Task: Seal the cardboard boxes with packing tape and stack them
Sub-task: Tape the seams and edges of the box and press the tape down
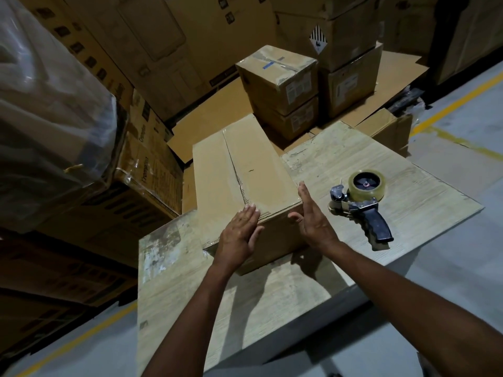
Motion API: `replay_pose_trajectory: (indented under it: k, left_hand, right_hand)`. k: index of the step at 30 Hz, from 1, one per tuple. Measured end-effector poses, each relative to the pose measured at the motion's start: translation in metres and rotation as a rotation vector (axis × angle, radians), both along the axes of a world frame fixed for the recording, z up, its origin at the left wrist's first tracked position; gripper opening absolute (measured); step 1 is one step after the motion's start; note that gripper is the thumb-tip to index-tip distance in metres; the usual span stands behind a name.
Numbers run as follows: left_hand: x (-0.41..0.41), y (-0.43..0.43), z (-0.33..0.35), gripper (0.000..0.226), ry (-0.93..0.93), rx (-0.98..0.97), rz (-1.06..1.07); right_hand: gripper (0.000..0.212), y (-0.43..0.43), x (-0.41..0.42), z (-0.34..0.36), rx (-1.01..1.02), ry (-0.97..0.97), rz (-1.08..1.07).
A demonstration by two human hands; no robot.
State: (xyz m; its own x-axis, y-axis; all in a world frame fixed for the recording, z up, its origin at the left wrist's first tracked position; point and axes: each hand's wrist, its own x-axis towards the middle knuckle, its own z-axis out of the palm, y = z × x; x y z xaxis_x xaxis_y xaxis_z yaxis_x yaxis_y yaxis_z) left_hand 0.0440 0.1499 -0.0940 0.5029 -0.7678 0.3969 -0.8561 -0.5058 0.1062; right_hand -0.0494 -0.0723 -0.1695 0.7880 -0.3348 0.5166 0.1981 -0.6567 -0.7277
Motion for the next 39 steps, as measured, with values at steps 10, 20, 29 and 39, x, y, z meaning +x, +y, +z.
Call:
replay_pose_trajectory:
  k: [10, 20, 29, 39]
  left_hand:
    - [0.002, 0.001, -0.005, 0.05, 0.005, -0.01, -0.001]
    - [0.001, 0.002, -0.001, 0.049, 0.02, -0.042, -0.019]
    - [0.004, 0.017, 0.001, 0.059, 0.041, 0.008, -0.084]
    - [-0.007, 0.093, -0.007, 0.041, 0.086, -0.215, 0.172]
  right_hand:
    - [0.04, -0.006, 0.012, 0.026, -0.642, -0.328, 0.067]
    - [0.032, -0.021, 0.012, 0.039, -0.625, -0.251, 0.182]
    - [0.047, -0.048, 0.003, 0.036, -0.44, -0.122, 0.214]
    - [0.03, -0.044, -0.002, 0.035, -0.393, -0.167, 0.198]
